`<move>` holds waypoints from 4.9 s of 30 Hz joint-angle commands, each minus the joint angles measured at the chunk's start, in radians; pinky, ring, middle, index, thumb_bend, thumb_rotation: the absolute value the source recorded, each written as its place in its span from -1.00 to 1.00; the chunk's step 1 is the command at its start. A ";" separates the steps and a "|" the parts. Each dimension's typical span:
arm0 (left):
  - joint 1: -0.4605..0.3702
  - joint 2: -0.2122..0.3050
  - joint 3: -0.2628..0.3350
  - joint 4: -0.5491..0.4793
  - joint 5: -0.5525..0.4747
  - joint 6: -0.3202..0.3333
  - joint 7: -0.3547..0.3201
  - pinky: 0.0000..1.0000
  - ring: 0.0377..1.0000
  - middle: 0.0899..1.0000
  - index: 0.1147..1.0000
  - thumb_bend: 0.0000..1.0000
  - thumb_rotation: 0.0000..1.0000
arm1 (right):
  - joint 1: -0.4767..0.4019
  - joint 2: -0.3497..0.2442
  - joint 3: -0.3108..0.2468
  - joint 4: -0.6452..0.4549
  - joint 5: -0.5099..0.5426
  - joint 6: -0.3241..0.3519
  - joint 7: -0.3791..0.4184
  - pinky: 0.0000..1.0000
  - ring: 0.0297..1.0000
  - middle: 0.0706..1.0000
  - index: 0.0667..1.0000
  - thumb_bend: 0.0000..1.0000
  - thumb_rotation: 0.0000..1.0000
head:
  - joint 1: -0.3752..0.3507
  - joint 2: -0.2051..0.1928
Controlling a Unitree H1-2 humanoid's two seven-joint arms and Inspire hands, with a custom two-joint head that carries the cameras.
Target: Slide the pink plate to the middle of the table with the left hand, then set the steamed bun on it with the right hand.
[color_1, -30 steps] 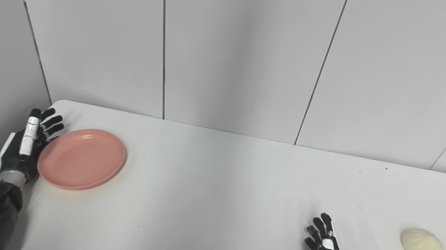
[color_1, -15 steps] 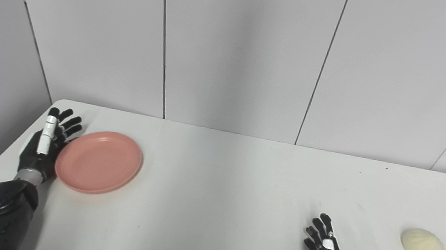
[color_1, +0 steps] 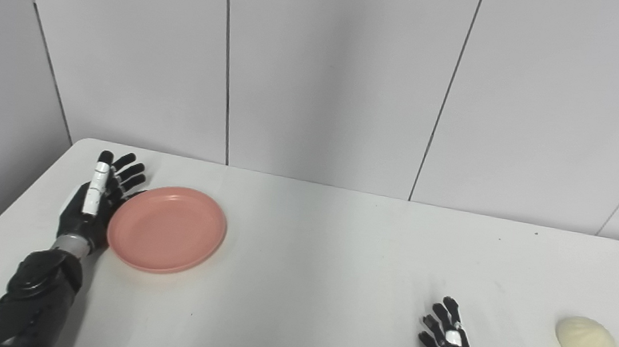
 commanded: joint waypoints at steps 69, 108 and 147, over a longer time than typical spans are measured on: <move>0.107 -0.332 -0.148 -0.179 0.080 0.067 0.056 0.65 0.78 0.68 0.57 0.75 0.72 | -0.018 0.158 0.090 -0.131 -0.138 0.115 -0.086 0.66 0.78 0.90 0.93 0.62 0.98 | -0.369 0.026; 0.053 -0.325 -0.146 -0.025 0.103 -0.016 0.033 0.64 0.75 0.68 0.52 0.66 0.75 | -0.423 -0.608 -0.108 -0.137 -0.914 0.372 0.424 0.22 0.62 0.71 0.64 0.83 0.09 | -0.391 -0.019; 0.066 -0.314 -0.148 -0.054 0.097 0.027 0.009 0.68 0.77 0.73 0.55 0.68 0.76 | -0.469 -0.724 0.144 0.386 -0.941 0.390 0.349 0.59 0.65 0.65 0.60 0.99 0.22 | -0.386 0.002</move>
